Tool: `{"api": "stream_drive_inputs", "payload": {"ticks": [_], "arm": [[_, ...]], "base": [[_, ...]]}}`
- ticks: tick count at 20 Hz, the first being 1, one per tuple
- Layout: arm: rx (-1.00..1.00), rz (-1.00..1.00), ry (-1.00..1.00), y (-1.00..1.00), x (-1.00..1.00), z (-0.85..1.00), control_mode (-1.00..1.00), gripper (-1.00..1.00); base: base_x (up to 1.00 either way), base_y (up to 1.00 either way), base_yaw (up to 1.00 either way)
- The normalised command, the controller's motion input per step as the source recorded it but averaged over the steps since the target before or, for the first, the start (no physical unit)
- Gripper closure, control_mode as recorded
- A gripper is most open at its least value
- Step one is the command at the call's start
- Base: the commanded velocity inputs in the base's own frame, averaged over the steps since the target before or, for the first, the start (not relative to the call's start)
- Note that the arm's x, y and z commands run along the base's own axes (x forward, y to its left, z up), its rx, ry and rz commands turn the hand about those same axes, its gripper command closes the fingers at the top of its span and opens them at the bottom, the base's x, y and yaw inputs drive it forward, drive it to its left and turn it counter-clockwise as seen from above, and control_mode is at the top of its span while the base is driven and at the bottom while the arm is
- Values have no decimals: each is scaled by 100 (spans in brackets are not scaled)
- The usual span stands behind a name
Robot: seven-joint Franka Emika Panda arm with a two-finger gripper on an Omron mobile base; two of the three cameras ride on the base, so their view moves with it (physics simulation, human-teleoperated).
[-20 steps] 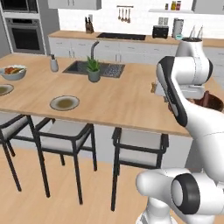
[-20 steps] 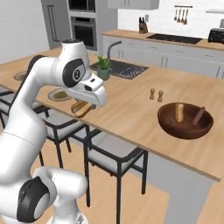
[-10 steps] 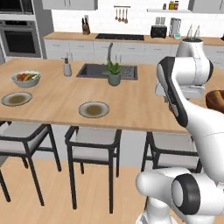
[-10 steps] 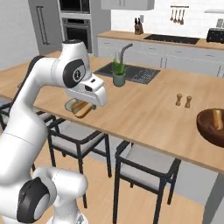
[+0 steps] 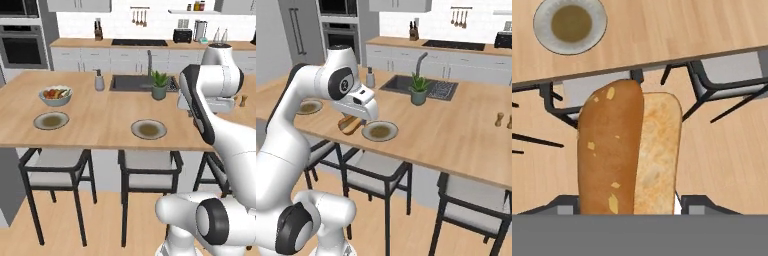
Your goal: Place one bun and one sausage from the bowl on each plate.
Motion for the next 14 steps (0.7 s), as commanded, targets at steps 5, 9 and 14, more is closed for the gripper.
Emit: {"api": "stream_drive_inputs", "payload": {"ticks": [5,9,14], "arm": [[0,0,0,0,0,0,100,100],[0,0,0,0,0,0,100,100],[0,0,0,0,0,0,100,100]], "base": [[24,100,-22],[32,100,-22],[56,100,-22]]}}
